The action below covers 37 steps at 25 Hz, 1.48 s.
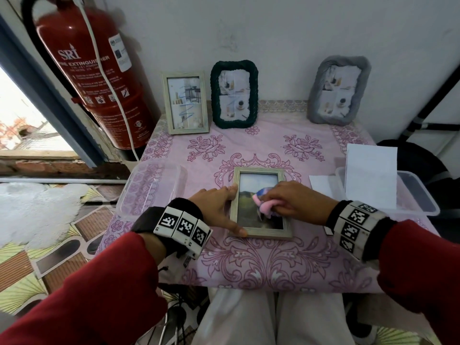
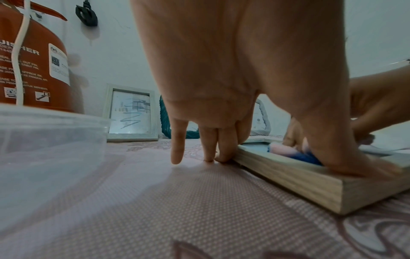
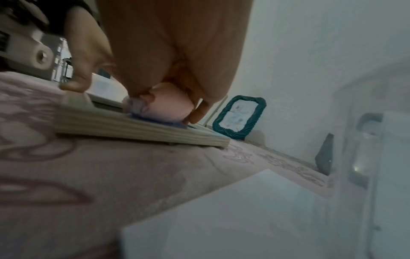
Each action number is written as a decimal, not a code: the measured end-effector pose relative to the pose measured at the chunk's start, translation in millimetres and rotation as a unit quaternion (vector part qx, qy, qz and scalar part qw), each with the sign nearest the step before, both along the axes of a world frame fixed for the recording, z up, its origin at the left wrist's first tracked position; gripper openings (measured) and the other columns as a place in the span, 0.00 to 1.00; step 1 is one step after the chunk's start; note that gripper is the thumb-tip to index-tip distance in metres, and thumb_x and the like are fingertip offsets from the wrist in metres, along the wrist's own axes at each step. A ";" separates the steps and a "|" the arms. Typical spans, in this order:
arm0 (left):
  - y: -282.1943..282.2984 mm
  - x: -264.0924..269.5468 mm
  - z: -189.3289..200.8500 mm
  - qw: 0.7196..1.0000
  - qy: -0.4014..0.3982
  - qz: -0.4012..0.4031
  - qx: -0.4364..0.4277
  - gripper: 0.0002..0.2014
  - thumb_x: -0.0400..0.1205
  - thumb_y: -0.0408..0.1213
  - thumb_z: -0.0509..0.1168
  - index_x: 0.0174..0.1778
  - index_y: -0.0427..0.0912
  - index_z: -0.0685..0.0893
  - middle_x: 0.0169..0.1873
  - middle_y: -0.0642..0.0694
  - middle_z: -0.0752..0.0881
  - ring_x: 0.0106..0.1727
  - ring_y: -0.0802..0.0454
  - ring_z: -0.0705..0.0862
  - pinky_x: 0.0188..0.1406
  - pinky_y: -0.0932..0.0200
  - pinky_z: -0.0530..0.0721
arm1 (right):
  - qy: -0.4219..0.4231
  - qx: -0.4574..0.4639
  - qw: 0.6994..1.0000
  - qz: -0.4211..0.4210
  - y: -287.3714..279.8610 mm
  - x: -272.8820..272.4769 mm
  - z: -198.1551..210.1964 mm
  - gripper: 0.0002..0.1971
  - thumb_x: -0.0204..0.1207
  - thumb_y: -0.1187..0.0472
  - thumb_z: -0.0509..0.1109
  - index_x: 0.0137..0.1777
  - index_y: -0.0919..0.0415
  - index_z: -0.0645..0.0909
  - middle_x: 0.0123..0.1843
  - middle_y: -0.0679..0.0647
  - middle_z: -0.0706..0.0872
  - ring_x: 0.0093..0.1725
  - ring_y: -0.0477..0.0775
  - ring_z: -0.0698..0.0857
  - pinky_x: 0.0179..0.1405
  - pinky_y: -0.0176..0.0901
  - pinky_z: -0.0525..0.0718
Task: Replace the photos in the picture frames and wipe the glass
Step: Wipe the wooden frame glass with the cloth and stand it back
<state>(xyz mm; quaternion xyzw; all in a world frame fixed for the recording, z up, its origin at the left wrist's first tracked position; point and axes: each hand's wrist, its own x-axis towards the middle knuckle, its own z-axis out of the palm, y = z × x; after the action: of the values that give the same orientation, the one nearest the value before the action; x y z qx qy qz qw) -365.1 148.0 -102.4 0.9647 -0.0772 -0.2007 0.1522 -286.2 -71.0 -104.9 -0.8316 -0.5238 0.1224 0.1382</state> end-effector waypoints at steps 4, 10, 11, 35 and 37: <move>-1.5 0.1 0.5 1.000 0.006 0.014 -0.001 0.51 0.61 0.67 0.73 0.76 0.49 0.62 0.68 0.49 0.76 0.66 0.47 0.78 0.67 0.54 0.74 | -0.005 0.011 0.999 -0.041 19.5 17.4 -0.1 0.07 0.75 0.64 0.66 0.51 0.61 0.84 0.45 0.57 0.87 0.45 0.57 0.82 0.47 0.47 0.75; -5.8 -1.1 3.4 0.999 0.017 0.029 0.021 0.54 0.61 0.68 0.72 0.78 0.46 0.57 0.69 0.49 0.75 0.68 0.47 0.77 0.70 0.52 0.73 | 0.067 0.019 0.993 -0.100 22.9 12.3 2.9 0.11 0.73 0.62 0.70 0.55 0.62 0.84 0.54 0.57 0.87 0.54 0.57 0.83 0.52 0.43 0.75; -6.1 -0.8 4.4 0.999 0.021 0.031 0.028 0.55 0.61 0.68 0.72 0.78 0.45 0.57 0.69 0.48 0.76 0.68 0.47 0.77 0.70 0.51 0.73 | 0.080 0.017 0.991 -0.102 22.2 9.2 5.1 0.13 0.72 0.63 0.71 0.56 0.62 0.84 0.56 0.57 0.87 0.56 0.56 0.82 0.55 0.44 0.77; -50.3 -3.6 -9.5 0.950 -0.117 0.180 -0.225 0.24 0.82 0.43 0.62 0.72 0.38 0.68 0.57 0.36 0.83 0.56 0.40 0.82 0.59 0.50 0.80 | 0.206 0.246 0.871 -0.371 12.6 -7.5 -10.4 0.17 0.73 0.64 0.72 0.61 0.62 0.75 0.33 0.41 0.74 0.29 0.43 0.75 0.29 0.31 0.69; -52.6 -2.0 -11.8 0.951 -0.111 0.174 -0.230 0.27 0.81 0.39 0.64 0.75 0.37 0.65 0.59 0.33 0.81 0.58 0.39 0.81 0.59 0.50 0.79 | 0.219 0.262 0.872 -0.352 12.5 -11.6 -6.4 0.18 0.72 0.69 0.70 0.62 0.61 0.77 0.33 0.41 0.75 0.31 0.44 0.75 0.29 0.29 0.72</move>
<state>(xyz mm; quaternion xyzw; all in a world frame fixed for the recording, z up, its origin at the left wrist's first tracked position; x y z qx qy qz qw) -367.0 95.4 -114.1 0.9181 0.0318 -0.0398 0.3931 -297.8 -58.6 -111.3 -0.8464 -0.1653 0.1028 0.4958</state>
